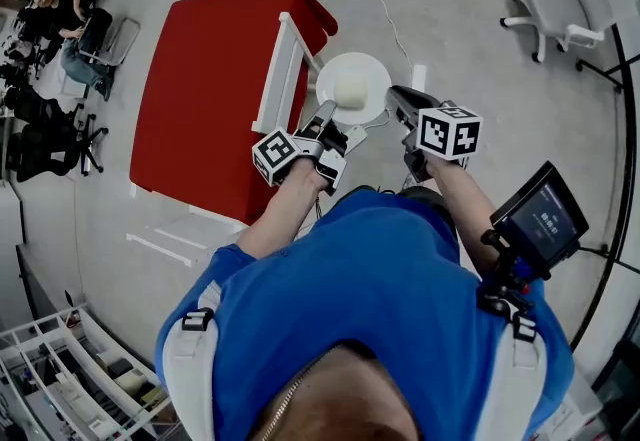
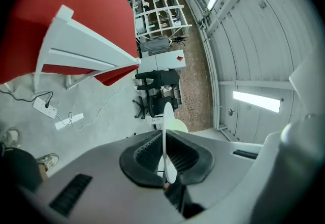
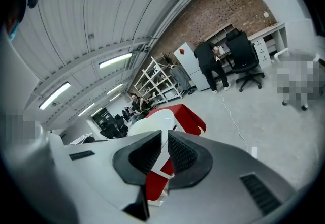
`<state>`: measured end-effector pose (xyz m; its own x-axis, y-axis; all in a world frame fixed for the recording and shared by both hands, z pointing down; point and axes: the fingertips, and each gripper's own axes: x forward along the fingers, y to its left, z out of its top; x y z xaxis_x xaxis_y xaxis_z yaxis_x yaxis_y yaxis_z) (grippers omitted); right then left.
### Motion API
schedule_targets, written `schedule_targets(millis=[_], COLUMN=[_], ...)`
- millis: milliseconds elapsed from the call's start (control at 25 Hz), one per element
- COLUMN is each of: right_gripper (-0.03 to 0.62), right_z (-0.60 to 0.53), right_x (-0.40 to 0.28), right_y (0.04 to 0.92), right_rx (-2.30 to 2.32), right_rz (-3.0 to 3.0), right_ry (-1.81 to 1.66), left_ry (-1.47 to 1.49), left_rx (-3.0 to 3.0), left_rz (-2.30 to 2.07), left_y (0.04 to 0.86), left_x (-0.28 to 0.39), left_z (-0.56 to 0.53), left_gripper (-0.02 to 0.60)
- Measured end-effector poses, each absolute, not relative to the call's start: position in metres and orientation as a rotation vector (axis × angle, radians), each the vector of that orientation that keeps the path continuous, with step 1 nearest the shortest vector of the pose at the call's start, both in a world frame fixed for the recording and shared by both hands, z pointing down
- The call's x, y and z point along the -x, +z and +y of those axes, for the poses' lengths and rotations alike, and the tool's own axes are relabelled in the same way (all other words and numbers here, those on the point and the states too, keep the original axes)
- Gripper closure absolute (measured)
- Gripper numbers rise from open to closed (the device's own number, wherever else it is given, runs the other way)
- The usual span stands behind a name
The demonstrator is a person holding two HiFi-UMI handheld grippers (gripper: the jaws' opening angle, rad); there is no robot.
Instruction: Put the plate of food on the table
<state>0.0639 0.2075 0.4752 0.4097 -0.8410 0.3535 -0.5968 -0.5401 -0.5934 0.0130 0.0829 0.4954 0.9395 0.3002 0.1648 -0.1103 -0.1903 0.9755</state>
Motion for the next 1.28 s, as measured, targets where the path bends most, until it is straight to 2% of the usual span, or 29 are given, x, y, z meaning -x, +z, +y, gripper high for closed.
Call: schedule_targets(millis=[160, 480, 680, 960, 1160, 1280], right_gripper=[0.572, 0.572, 0.572, 0.572, 0.572, 0.572], right_z=[0.251, 0.245, 0.249, 0.245, 0.185, 0.177], right_x=[-0.140, -0.137, -0.206, -0.205, -0.277, -0.283], right_y=[0.481, 0.480, 0.489, 0.489, 0.484, 0.480], right_rx=[2.272, 2.264, 2.239, 2.242, 2.235, 2.235], right_rz=[1.273, 1.310, 1.326, 1.360, 1.414, 1.434], right_ry=[-0.916, -0.926, -0.946, -0.947, -0.983, -0.978], left_ry=[0.344, 0.320, 0.321, 0.295, 0.263, 0.247], left_rx=[-1.715, -1.709, -1.715, -1.715, -1.706, -1.706], left_rz=[0.112, 0.075, 0.048, 0.036, 0.002, -0.003], left_y=[0.499, 0.501, 0.509, 0.508, 0.504, 0.500], left_x=[-0.085, -0.077, -0.143, -0.140, -0.208, -0.211], left_z=[0.130, 0.124, 0.130, 0.128, 0.070, 0.063], left_gripper=[0.567, 0.566, 0.568, 0.566, 0.566, 0.566])
